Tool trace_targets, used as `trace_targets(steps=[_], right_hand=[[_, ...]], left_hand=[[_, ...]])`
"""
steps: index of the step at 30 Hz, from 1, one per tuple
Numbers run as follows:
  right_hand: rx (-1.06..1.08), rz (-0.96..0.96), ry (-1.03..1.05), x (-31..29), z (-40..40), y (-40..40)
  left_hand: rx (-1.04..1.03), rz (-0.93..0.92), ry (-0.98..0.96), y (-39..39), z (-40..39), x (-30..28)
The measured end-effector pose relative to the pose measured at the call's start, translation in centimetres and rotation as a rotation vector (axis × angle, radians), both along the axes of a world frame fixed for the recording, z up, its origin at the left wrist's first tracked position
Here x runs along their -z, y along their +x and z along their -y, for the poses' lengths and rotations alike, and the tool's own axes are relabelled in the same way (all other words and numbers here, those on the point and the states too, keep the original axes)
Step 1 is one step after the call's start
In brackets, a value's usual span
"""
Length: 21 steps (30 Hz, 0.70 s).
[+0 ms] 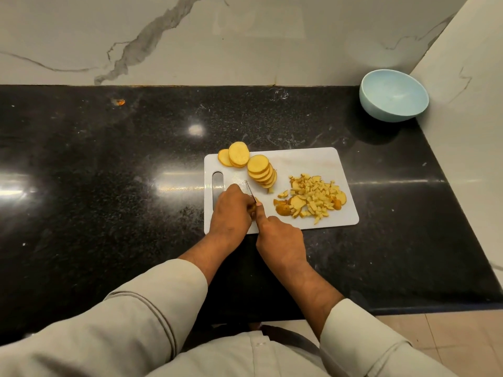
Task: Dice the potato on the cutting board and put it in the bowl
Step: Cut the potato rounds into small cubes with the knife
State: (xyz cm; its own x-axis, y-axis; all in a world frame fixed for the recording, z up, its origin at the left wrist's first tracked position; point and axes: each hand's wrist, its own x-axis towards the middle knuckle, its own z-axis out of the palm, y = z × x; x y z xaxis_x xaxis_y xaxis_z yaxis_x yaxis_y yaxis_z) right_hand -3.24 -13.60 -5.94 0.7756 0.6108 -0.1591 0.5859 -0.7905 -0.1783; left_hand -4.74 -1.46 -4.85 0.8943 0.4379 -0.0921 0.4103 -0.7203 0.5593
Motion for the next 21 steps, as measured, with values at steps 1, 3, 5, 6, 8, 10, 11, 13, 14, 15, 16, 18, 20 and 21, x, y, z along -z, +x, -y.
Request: trace_targets(steps=[1,3,5,6,8,10,11,13,14,15,16,18,20,21], right_hand=[[-0.008,0.005,-0.009,0.0,-0.1,0.1],[-0.008,-0.010,-0.017,0.0,-0.1,0.1],[-0.003,-0.041,-0.027,-0.1,0.1,0.1],[0.000,-0.057,-0.035,-0.1,0.3,0.0],[0.015,-0.100,-0.051,-0.2,0.8,-0.5],[0.033,-0.135,-0.063,-0.2,1.6,-1.4],[0.037,-0.141,-0.071,-0.1,2.1,-1.8],[0.046,-0.141,-0.088,-0.1,3.0,-2.7],[0.053,-0.145,-0.093,-0.1,3.5,-3.1],[0.055,-0.152,-0.099,-0.2,3.9,-3.6],[0.054,-0.160,-0.104,-0.3,4.3,-4.0],[0.055,-0.162,-0.109,-0.5,4.8,-4.9],[0.070,-0.145,-0.116,-0.9,5.0,-5.1],[0.084,-0.132,-0.116,-1.1,5.1,-5.0]], left_hand=[[-0.015,0.009,-0.013,-0.1,-0.1,0.1],[-0.068,0.015,-0.086,-0.1,-0.4,0.3],[-0.117,0.015,-0.177,-0.2,-0.7,0.2],[-0.122,0.015,-0.188,-0.2,-0.7,0.3],[-0.099,0.003,-0.161,-0.4,-0.6,0.4],[-0.094,0.001,-0.170,-0.5,-0.5,0.6],[-0.108,0.002,-0.193,-0.5,-0.5,0.7],[-0.139,0.002,-0.239,-0.5,-0.6,0.8],[-0.143,0.004,-0.252,-0.5,-0.7,0.9],[-0.147,0.007,-0.263,-0.5,-0.7,1.1],[-0.153,0.009,-0.274,-0.6,-0.6,1.1],[-0.152,0.003,-0.296,-0.7,-0.6,1.1],[-0.145,-0.002,-0.319,-0.6,-0.8,1.0],[-0.146,-0.005,-0.330,-0.5,-0.9,1.0]])
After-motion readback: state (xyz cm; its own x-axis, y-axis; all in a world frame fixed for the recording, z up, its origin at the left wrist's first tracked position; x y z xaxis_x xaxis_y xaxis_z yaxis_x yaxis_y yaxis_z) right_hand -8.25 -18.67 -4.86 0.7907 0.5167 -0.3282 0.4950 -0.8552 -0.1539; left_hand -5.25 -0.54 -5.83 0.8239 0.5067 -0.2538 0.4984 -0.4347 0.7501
